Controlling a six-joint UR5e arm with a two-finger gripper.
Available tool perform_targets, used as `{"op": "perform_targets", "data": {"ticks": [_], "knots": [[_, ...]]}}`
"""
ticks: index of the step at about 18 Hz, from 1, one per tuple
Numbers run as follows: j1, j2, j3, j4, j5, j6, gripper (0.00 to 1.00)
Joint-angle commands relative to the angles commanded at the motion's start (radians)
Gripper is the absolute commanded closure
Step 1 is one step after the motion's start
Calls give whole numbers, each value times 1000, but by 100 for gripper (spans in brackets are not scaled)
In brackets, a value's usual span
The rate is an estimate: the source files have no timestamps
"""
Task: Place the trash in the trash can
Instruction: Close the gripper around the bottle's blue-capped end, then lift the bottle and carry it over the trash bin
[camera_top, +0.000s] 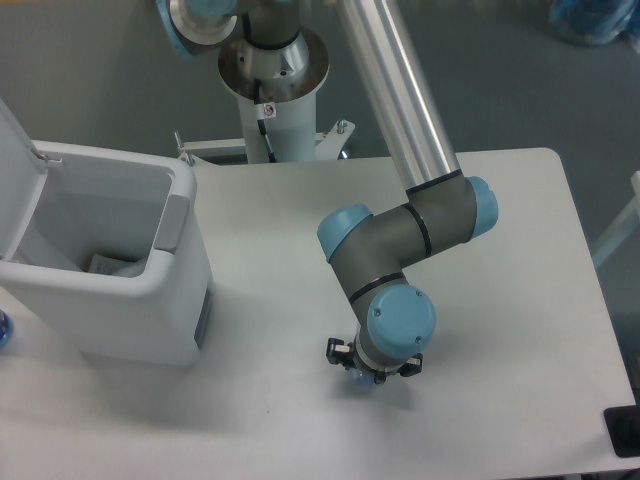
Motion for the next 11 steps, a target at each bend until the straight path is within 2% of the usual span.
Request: {"op": "perform_targets", "data": {"ticks": [6, 11], "knots": [[-8, 52, 8, 6, -26, -3, 44], [-2, 144, 32, 11, -150, -8, 45]]}}
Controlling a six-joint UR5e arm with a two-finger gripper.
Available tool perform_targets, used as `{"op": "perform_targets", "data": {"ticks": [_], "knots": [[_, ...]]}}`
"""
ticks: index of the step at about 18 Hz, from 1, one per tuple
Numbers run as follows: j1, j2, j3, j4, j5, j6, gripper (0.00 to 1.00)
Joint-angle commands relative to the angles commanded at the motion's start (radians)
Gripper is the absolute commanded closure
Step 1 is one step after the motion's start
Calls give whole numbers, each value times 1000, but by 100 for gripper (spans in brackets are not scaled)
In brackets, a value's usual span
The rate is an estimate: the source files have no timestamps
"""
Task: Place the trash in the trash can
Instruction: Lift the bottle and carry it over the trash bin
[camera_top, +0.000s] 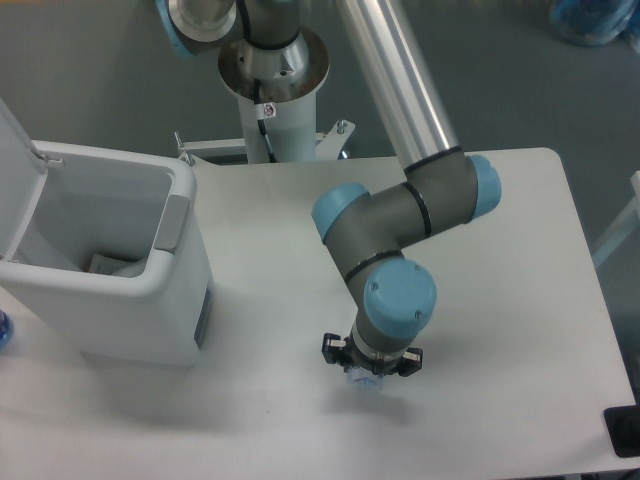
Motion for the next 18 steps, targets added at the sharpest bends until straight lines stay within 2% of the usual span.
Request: {"op": "perform_targets", "data": {"ticks": [3, 7, 11, 16, 18], "knots": [[6, 43, 37, 26, -118, -26, 45], [29, 117, 51, 107, -264, -97, 45], [46, 213, 58, 117, -420, -138, 45], [41, 281, 84, 124, -563, -178, 47], [34, 304, 89, 153, -591, -180, 47]]}}
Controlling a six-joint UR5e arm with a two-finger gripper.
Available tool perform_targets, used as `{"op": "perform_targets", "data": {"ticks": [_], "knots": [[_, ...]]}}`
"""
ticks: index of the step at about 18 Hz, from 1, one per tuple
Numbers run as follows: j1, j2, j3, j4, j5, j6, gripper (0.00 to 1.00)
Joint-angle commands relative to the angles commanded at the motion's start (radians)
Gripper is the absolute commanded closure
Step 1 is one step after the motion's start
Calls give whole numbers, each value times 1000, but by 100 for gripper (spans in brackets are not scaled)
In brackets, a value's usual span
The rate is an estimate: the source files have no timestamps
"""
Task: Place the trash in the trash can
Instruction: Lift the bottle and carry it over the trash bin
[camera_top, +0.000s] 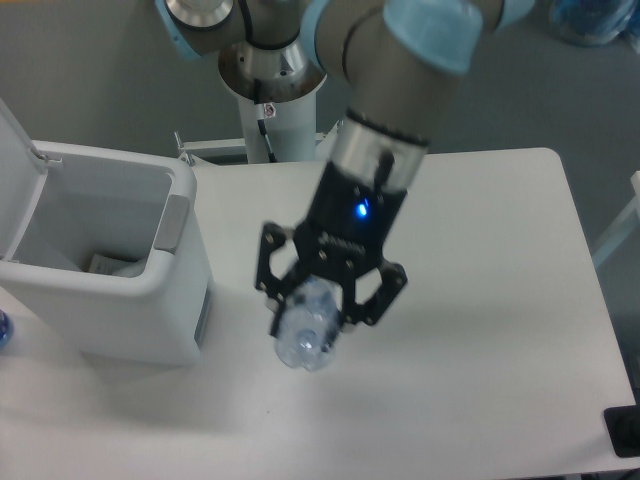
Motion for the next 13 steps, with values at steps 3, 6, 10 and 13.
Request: {"op": "perform_targets", "data": {"ticks": [3, 6, 10, 13], "knots": [[-12, 29, 0, 46, -58, 3, 48], [-61, 37, 0, 90, -92, 18, 49], [-135, 58, -11, 115, -107, 21, 49], [-199, 100, -70, 121, -108, 26, 49]]}}
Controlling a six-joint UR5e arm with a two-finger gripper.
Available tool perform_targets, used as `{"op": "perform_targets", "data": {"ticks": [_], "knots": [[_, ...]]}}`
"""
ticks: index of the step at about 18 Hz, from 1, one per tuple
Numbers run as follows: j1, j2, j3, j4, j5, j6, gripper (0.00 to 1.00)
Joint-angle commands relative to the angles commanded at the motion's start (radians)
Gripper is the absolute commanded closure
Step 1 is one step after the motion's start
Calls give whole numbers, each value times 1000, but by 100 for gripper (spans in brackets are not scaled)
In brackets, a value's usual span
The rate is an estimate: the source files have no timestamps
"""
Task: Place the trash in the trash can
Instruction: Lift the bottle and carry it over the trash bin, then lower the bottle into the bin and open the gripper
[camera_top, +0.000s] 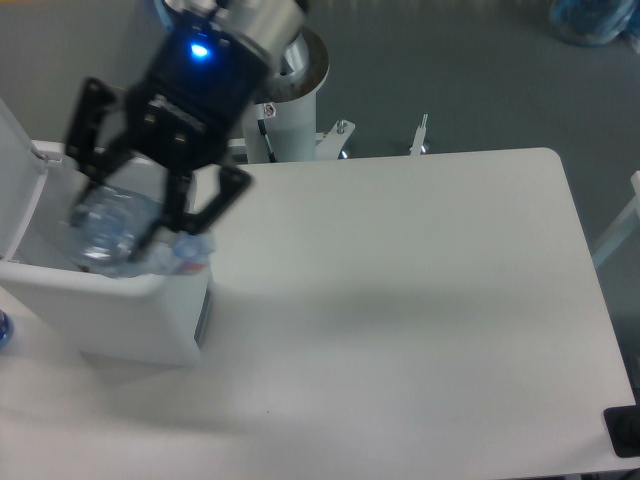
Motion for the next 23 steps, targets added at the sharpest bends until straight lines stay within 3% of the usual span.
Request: {"op": "perform_targets", "data": {"ticks": [4, 9, 14, 15, 17, 18, 23], "knots": [[-46, 20, -80, 3, 0, 43, 49], [-52, 25, -180, 9, 0, 101, 49], [-52, 66, -287, 11, 0, 181, 47], [-52, 69, -299, 11, 0, 184, 44], [-52, 69, -303, 15, 2, 184, 6], [-52, 69, -301, 21, 2, 183, 0], [-39, 69, -303, 22, 5, 184, 0]]}}
